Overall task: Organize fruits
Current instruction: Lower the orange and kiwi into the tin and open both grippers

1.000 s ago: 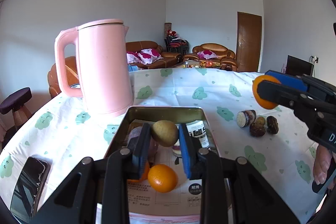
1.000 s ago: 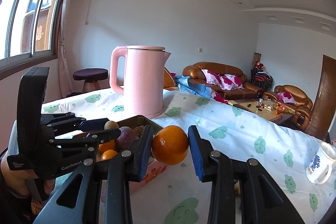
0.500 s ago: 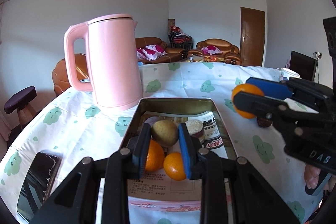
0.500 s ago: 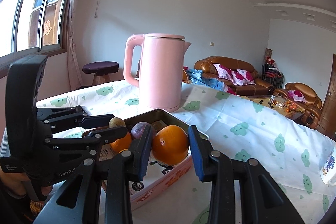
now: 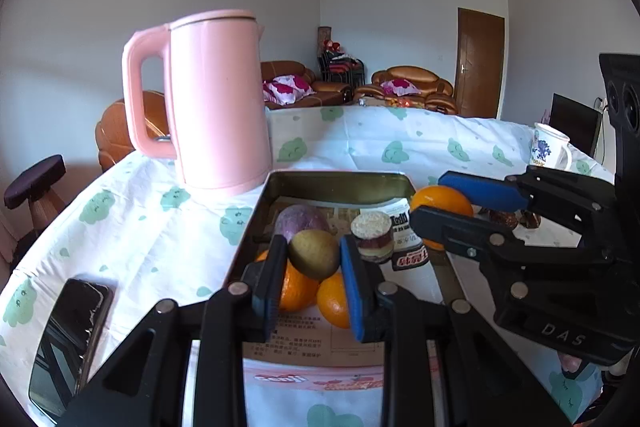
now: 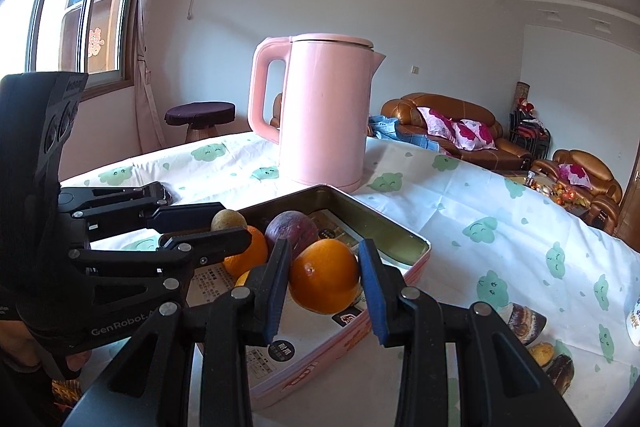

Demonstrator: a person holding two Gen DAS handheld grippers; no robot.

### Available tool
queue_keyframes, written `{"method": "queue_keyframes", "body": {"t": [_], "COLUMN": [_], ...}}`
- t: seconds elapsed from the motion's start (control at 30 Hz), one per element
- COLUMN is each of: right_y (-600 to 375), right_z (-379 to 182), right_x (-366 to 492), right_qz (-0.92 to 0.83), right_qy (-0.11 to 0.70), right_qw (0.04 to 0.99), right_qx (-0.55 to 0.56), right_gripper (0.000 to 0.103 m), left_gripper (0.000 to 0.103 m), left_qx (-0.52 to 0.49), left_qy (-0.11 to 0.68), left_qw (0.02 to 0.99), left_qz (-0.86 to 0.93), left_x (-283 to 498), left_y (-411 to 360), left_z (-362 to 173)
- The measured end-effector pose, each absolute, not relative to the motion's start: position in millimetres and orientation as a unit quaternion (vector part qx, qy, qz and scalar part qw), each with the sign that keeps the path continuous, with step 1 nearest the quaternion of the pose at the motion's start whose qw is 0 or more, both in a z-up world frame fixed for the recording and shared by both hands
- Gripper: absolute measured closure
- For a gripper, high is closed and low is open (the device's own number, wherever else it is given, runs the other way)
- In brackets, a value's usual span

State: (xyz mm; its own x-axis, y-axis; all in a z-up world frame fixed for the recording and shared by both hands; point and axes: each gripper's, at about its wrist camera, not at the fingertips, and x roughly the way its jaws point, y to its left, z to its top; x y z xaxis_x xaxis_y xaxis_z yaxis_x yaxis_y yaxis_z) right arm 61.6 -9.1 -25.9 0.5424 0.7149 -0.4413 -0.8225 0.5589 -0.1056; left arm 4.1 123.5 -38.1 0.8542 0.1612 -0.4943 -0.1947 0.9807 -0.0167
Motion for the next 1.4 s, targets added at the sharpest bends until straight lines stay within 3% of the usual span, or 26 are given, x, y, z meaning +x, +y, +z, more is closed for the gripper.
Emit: {"method": "queue_keyframes", "body": {"t": [1.07, 1.23, 1.4], "right_y": [11.7, 7.9, -4.8], "right_z": [-44.9, -44.0, -39.2], "right_x": [78.4, 80.5, 83.0], "right_qz": [0.451, 0.440, 0.427], "right_qy": [0.253, 0.253, 0.240], "right_qw": [0.838, 0.846, 0.859], "right_qx": [-0.174, -0.165, -0.146], "right_gripper": [0.066, 0.058, 0.047], "left_gripper": [0.074, 0.065, 0.047], "left_qx": [-0.036, -0.034, -0.036], "left_qy": [0.304, 0.300, 0.287], "left_qw": [0.948, 0.948, 0.950], "left_qz": [0.088, 0.104, 0.117], "left_x": [16.2, 15.7, 12.4], "left_y": [126.0, 126.7, 128.1], "left_z": [-53.4, -52.5, -47.3]}}
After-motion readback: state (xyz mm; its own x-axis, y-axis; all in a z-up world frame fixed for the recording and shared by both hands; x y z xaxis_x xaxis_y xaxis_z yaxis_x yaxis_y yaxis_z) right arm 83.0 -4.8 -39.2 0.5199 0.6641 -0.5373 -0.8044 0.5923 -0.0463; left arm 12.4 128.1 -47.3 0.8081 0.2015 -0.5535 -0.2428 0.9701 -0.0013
